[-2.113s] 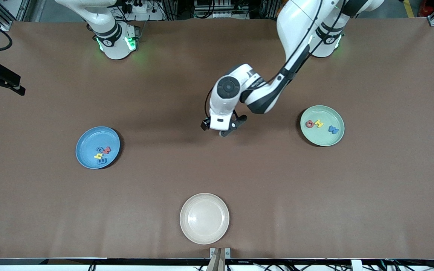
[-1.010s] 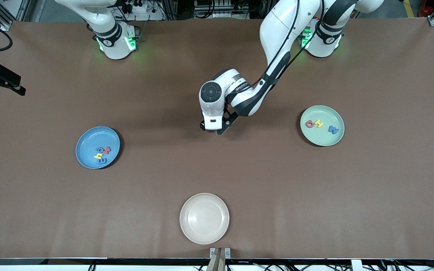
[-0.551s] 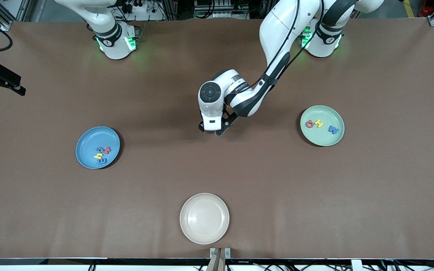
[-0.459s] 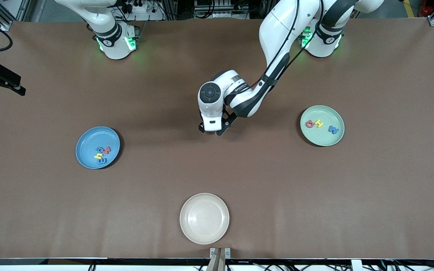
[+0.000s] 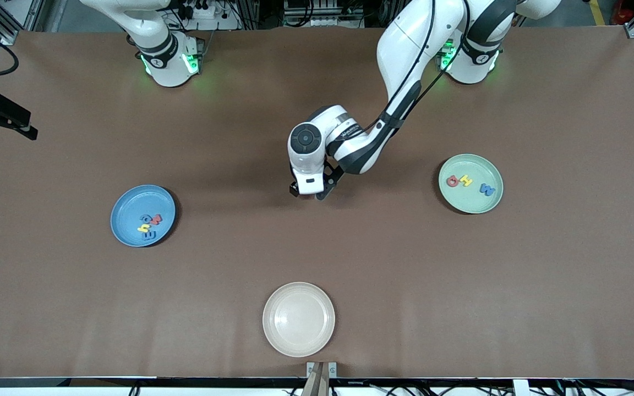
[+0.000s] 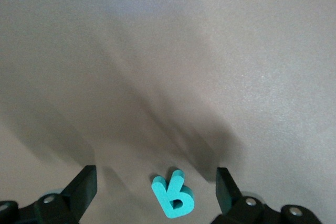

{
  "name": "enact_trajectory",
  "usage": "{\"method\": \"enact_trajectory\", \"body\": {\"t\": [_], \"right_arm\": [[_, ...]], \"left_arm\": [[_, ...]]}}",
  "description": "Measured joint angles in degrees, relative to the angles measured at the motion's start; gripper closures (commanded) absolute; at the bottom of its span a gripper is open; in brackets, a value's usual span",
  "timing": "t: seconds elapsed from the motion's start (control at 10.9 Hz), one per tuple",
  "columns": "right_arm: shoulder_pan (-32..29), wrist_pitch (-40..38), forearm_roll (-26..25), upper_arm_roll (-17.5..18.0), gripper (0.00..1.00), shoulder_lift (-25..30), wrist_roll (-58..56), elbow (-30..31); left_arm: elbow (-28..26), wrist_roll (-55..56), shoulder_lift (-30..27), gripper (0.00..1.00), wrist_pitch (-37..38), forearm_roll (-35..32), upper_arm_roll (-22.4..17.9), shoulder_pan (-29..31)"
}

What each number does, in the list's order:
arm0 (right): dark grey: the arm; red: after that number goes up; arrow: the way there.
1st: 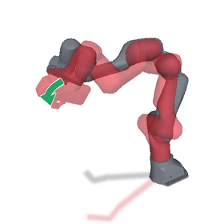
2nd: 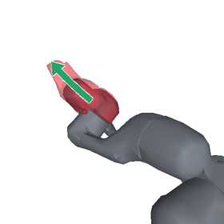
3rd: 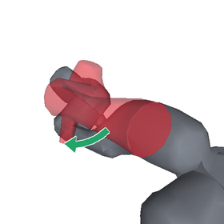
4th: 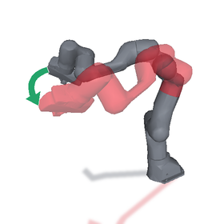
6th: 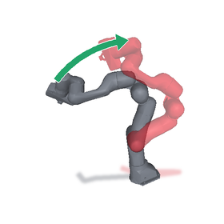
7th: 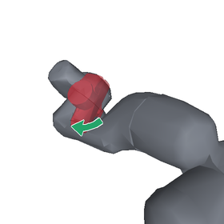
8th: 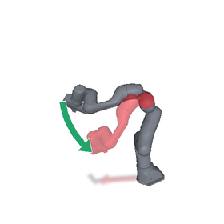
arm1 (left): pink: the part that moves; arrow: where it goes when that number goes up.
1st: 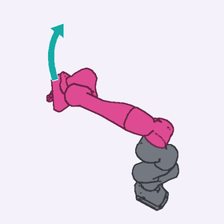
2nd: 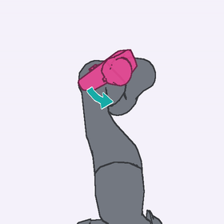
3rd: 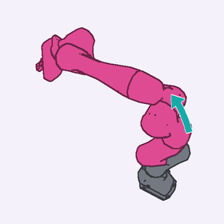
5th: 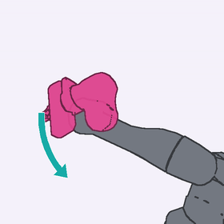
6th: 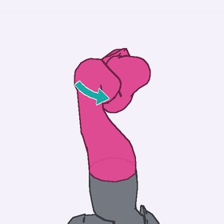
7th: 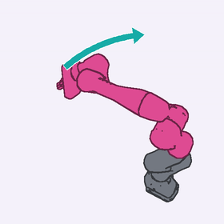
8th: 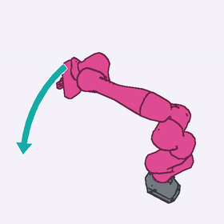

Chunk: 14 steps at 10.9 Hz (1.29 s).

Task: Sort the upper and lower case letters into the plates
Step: 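Lower the left gripper and grasp the teal b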

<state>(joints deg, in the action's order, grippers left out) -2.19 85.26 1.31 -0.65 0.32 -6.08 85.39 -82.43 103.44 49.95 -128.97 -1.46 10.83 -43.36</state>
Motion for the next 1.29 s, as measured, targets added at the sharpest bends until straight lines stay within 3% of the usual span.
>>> {"method": "enact_trajectory", "body": {"t": [0.18, 0.64, 0.73, 0.92, 1.01, 1.29], "right_arm": [[0.0, 0.0, 0.0, 0.0, 0.00, -0.1, 0.0, 0.0], [0.0, 0.0, 0.0, 0.0, 0.00, -0.2, 0.0, 0.0], [0.0, 0.0, 0.0, 0.0, 0.00, -0.2, 0.0, 0.0], [0.0, 0.0, 0.0, 0.0, 0.00, -0.2, 0.0, 0.0], [0.0, 0.0, 0.0, 0.0, 0.00, -0.2, 0.0, 0.0], [0.0, 0.0, 0.0, 0.0, 0.00, -0.2, -0.1, 0.0]], "left_arm": [[0.4, 0.0, 0.0, 0.07, 0.0, 0.0, 0.0, -0.1], [1.6, 0.1, 0.9, 0.10, 0.0, 0.0, 0.1, -0.8], [1.9, 0.1, 1.3, 0.14, 0.0, 0.0, 0.1, -0.8], [2.3, 0.1, 1.7, 0.48, 0.0, 0.0, 0.1, -0.8], [2.4, 0.1, 1.7, 0.59, 0.0, 0.0, 0.1, -0.8], [3.2, 0.1, 1.7, 0.68, -0.1, 0.0, 0.1, -0.8]]}}
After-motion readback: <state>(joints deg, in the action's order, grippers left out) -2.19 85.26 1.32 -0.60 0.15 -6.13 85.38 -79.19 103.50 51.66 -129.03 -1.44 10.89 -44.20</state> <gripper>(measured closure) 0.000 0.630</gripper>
